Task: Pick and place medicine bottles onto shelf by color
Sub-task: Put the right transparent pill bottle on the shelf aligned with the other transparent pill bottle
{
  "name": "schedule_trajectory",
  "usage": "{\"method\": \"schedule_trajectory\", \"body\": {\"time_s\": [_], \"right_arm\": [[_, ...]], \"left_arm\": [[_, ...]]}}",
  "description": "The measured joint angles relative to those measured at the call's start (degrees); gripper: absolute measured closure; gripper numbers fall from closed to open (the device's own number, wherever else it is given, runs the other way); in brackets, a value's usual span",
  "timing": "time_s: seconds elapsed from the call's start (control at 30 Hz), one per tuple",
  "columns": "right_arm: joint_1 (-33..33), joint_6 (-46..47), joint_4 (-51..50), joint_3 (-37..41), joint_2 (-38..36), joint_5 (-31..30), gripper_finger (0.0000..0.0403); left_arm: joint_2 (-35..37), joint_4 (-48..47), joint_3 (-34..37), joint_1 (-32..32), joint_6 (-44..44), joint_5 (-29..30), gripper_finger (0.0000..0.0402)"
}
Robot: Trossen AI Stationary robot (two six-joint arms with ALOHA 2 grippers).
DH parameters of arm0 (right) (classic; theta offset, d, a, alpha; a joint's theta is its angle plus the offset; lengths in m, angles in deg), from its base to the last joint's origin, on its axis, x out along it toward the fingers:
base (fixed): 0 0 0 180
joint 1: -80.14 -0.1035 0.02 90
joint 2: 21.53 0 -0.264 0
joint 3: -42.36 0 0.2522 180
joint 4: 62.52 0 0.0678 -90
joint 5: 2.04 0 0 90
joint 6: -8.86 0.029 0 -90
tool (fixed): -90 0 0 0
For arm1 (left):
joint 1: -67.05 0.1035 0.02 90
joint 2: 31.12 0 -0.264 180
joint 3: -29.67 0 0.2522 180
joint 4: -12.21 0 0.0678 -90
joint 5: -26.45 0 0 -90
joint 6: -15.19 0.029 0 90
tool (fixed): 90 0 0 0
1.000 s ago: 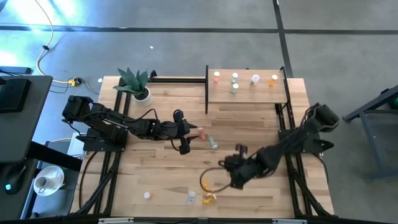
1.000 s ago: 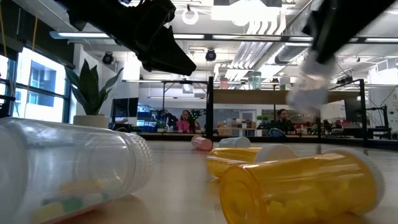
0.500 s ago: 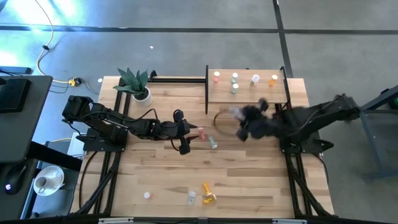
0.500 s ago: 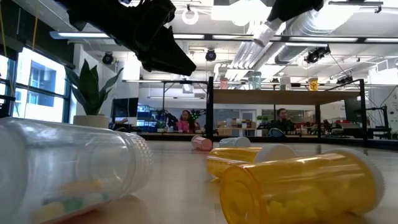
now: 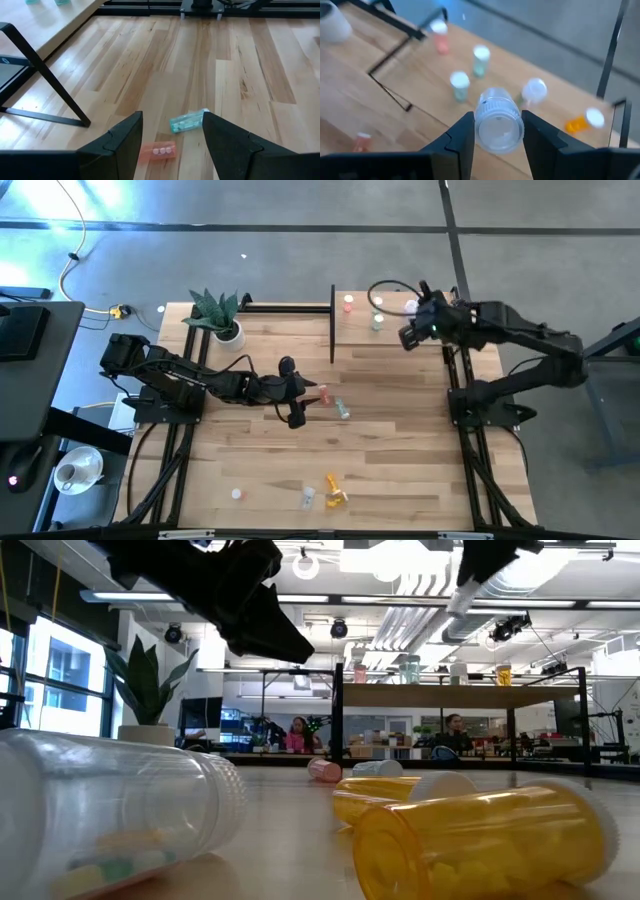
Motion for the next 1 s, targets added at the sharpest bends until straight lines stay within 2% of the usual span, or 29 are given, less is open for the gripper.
{"method": "schedule_trajectory", "body": {"time_s": [0.3, 1.0], "right_arm": [[11.20, 1.05, -4.79, 0.00, 3.27, 11.94, 0.0279], [23.51, -4.29, -5.37, 0.00, 15.61, 22.82, 0.0279]], "left_arm": [[0.00, -0.60, 0.00, -0.01, 0.00, 0.00, 0.0206], [0.00, -0.82, 0.00, -0.01, 0.00, 0.00, 0.0206]]}}
